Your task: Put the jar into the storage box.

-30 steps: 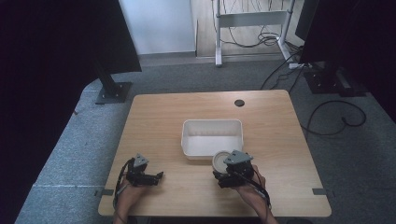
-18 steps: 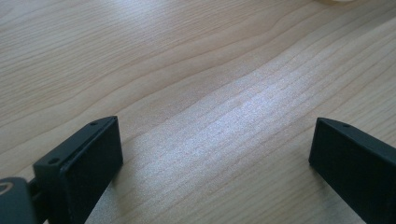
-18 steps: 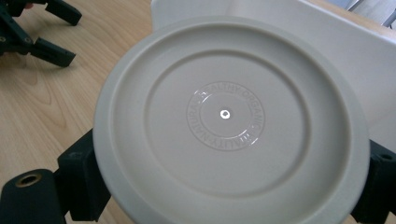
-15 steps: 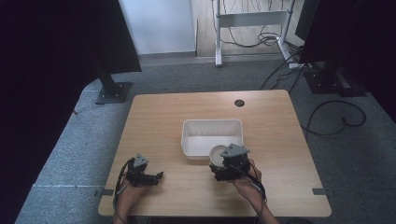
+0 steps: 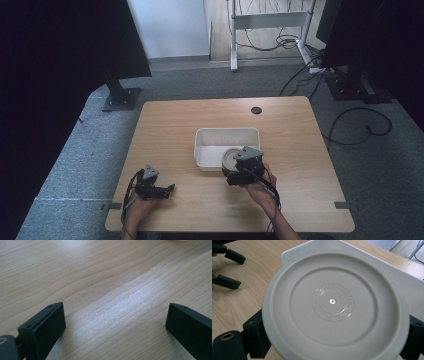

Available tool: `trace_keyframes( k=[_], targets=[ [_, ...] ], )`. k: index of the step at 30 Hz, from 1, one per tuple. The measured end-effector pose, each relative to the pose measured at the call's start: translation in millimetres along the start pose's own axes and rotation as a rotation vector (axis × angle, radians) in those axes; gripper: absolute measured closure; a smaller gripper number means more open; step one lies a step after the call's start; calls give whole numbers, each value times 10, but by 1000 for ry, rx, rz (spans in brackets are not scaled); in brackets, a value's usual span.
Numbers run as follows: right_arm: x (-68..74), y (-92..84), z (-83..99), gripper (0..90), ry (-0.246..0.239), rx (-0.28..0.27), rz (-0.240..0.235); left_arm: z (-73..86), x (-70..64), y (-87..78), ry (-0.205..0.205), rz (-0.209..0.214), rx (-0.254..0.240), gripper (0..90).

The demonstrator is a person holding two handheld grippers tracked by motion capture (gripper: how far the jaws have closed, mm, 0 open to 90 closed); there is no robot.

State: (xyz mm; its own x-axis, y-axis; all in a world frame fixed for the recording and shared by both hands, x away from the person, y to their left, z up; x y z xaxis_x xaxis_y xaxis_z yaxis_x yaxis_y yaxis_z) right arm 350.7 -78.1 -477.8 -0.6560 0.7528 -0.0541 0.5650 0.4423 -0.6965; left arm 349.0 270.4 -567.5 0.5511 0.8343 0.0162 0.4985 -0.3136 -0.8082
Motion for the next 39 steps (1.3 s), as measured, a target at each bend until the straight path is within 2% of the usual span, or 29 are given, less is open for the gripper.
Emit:
trace_keyframes(
  k=[19,39],
  targets=[
    [-105,177,-163,93,25,-2,34,-1,3,0,2,0,0,25],
    [-182,439,-197,93,61,21,76,-2,4,0,1,2,1,25]
  ],
)
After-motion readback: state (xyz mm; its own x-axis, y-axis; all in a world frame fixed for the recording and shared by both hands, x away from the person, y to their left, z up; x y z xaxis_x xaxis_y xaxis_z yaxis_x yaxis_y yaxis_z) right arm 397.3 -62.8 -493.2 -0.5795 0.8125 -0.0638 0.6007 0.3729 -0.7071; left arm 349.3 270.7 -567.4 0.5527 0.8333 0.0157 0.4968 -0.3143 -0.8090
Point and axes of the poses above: each handheld gripper's, and its own axes: y roughly forward along the jaws, z roughly out of its underside, x roughly to its left, the point moved 2 cm from there along y, roughly forward along the jaws, and after that the axes turned 9 degrees about x, right-handed, at the moved point
